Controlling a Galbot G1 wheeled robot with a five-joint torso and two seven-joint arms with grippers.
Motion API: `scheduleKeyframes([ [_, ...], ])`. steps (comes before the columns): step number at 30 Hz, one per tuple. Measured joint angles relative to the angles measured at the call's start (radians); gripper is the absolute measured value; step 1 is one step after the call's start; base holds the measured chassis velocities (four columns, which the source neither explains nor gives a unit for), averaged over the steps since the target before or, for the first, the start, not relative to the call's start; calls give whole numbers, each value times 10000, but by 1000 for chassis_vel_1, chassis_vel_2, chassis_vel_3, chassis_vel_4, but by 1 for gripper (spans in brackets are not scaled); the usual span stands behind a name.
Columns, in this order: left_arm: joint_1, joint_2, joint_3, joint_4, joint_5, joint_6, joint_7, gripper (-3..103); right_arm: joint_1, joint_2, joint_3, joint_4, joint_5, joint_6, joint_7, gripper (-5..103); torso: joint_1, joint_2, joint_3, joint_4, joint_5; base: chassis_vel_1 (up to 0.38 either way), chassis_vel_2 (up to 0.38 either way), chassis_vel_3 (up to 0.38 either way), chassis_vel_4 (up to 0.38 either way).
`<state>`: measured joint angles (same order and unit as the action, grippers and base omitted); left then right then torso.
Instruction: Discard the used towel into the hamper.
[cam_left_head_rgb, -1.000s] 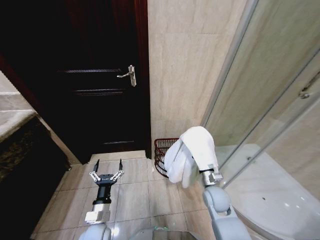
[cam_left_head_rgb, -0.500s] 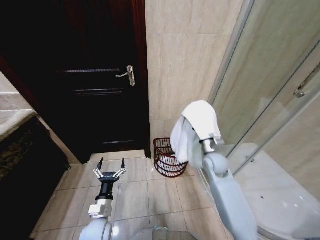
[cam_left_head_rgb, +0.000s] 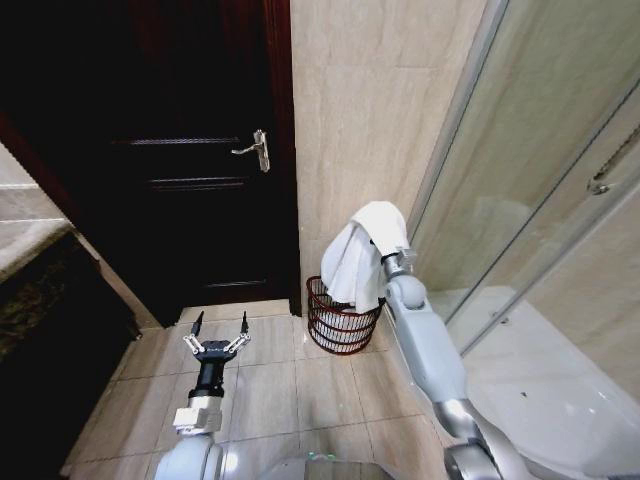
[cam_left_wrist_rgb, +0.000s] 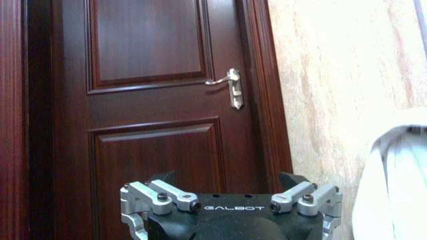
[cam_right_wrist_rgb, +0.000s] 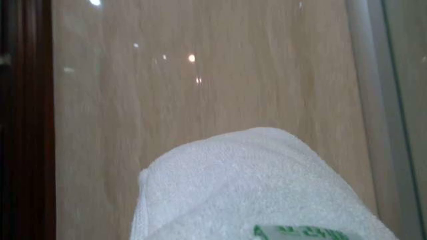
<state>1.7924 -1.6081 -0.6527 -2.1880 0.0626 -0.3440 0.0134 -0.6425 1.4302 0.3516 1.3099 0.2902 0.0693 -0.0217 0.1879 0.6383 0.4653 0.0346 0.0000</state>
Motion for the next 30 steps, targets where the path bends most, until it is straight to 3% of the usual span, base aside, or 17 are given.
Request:
scheduleKeyframes([
  [8, -13, 0, -29, -68, 1, 93, -28, 100, 60, 316, 206, -1673, -52, 189, -296, 4, 0, 0, -1, -2, -1, 0, 0, 0, 0],
  [11, -5, 0, -18, -64, 5, 97, -28, 100, 22, 326, 154, -1880, -46, 44, -317, 4, 0, 0, -1, -2, 0, 0, 0, 0, 0],
  [13, 15, 0, 35, -45, 75, 99, -26, 100, -188, 301, -45, -1817, 14, -662, -324, 4, 0, 0, -1, -1, 0, 0, 0, 0, 0],
  [14, 15, 0, 35, -45, 75, 99, -26, 100, -188, 301, -45, -1817, 14, -662, -324, 4, 0, 0, -1, -1, 0, 0, 0, 0, 0],
  [16, 37, 0, 79, -62, 149, 104, -24, 100, -472, 197, -279, -1383, 173, -1569, -278, 4, 0, 0, -1, 0, 1, 0, 0, 0, 0],
  [18, 40, 0, 87, -70, 159, 105, -24, 100, -516, 170, -318, -1285, 220, -1753, -257, 4, -1, 0, -1, 0, 1, 0, 0, 0, 0],
  [22, 52, 0, 102, -121, 204, 107, -24, 100, -754, -135, -554, 39, 1172, -4374, 276, 4, -1, 1, -1, -1, 0, 0, 0, 0, 0],
  [23, 52, 0, 102, -121, 204, 107, -24, 100, -754, -135, -554, 39, 1172, -4374, 276, 4, -1, 1, -1, -1, 0, 0, 0, 0, 0],
  [25, 79, 1, 46, -114, 203, 89, -24, 100, -648, -217, -384, 645, 1472, -5989, 350, 4, -1, 1, -1, -1, 1, 0, 0, 0, 0],
  [27, 83, 1, 37, -111, 202, 86, -24, 100, -623, -236, -349, 737, 1536, -6250, 349, 4, -1, 1, -1, -1, 1, 0, 0, 0, 0],
  [29, 110, -1, -26, -87, 159, 71, -25, 100, -480, -470, -276, 1335, 2264, -7780, 376, 4, -1, 2, -2, 0, -1, 0, 0, 0, 0],
  [30, 110, -1, -26, -87, 159, 71, -25, 100, -480, -470, -276, 1335, 2264, -7780, 376, 4, -1, 2, -2, 0, -1, 0, 0, 0, 0],
])
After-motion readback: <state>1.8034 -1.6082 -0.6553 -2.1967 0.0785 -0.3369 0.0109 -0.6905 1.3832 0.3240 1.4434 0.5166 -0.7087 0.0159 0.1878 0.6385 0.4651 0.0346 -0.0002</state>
